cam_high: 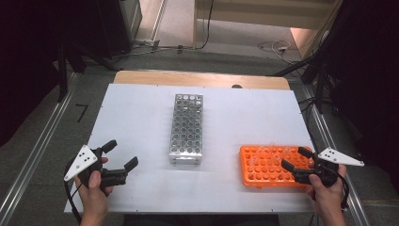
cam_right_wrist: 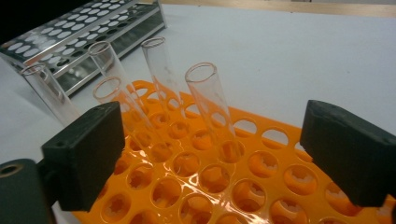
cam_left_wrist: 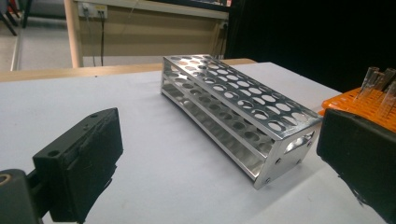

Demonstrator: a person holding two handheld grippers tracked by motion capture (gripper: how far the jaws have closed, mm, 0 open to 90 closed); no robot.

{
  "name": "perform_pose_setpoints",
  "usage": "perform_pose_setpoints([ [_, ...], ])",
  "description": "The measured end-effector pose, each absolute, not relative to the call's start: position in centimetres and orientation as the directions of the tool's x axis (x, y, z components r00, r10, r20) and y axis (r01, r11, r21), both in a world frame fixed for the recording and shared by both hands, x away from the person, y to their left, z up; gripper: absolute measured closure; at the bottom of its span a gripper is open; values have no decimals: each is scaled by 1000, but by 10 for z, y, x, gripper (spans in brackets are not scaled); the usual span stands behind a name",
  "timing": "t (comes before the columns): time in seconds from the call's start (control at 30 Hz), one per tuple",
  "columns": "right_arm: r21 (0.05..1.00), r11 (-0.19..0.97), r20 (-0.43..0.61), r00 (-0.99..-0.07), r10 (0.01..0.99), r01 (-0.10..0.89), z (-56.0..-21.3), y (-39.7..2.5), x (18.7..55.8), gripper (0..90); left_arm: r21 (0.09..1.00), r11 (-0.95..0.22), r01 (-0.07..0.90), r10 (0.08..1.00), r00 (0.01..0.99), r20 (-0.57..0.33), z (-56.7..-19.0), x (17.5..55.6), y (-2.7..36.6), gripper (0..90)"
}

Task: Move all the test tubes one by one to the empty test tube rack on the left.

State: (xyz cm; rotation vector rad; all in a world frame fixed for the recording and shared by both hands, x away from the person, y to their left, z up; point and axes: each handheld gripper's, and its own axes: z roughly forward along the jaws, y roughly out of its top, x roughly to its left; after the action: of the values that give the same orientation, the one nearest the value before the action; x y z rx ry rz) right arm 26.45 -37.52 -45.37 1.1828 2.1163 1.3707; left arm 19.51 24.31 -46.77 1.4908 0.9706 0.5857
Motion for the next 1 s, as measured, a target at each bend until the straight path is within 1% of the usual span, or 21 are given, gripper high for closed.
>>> perform_pose_setpoints([
  [0.03, 873, 181, 140, -588, 797, 453, -454, -375, 264, 102, 970, 52, 239, 834, 523, -174, -468, 195, 242, 0],
  [0.07, 872, 169, 147, -575, 805, 459, -454, -376, 264, 170, 968, 53, 244, 832, 526, -178, -468, 195, 242, 0],
  [0.1, 872, 169, 147, -575, 805, 459, -454, -376, 264, 170, 968, 54, 245, 830, 528, -179, -468, 196, 241, 0],
  [0.13, 865, 161, 158, -563, 811, 476, -454, -377, 265, 231, 968, 55, 246, 825, 534, -183, -468, 196, 240, 0],
  [0.23, 849, 167, 155, -540, 827, 501, -458, -377, 266, 327, 968, 40, 248, 821, 544, -173, -466, 196, 234, 0],
  [0.27, 849, 167, 155, -540, 827, 501, -458, -377, 266, 327, 968, 40, 248, 821, 544, -173, -466, 196, 234, 0],
  [0.33, 839, 183, 146, -535, 832, 513, -460, -375, 266, 410, 967, 38, 251, 818, 548, -174, -466, 197, 232, 0],
  [0.37, 839, 190, 137, -535, 833, 510, -460, -374, 266, 473, 967, 36, 252, 817, 549, -174, -466, 197, 232, 0],
  [0.4, 839, 195, 132, -538, 832, 507, -460, -374, 266, 503, 967, 36, 253, 815, 552, -175, -467, 198, 231, 0],
  [0.6, 817, 215, 124, -527, 841, 535, -465, -369, 270, 541, 965, 38, 261, 812, 554, -182, -468, 198, 230, 0],
  [0.73, 808, 227, 111, -519, 848, 544, -466, -364, 272, 606, 964, 37, 262, 813, 553, -181, -467, 198, 229, 0],
  [0.83, 806, 243, 95, -524, 847, 540, -467, -362, 273, 625, 964, 38, 265, 813, 552, -184, -468, 198, 229, 0],
  [0.9, 803, 250, 90, -525, 846, 541, -468, -359, 273, 668, 963, 31, 267, 813, 554, -180, -468, 198, 229, 0],
  [1.0, 803, 245, 87, -513, 854, 543, -469, -358, 274, 682, 962, 30, 272, 813, 554, -182, -468, 199, 228, 0],
])
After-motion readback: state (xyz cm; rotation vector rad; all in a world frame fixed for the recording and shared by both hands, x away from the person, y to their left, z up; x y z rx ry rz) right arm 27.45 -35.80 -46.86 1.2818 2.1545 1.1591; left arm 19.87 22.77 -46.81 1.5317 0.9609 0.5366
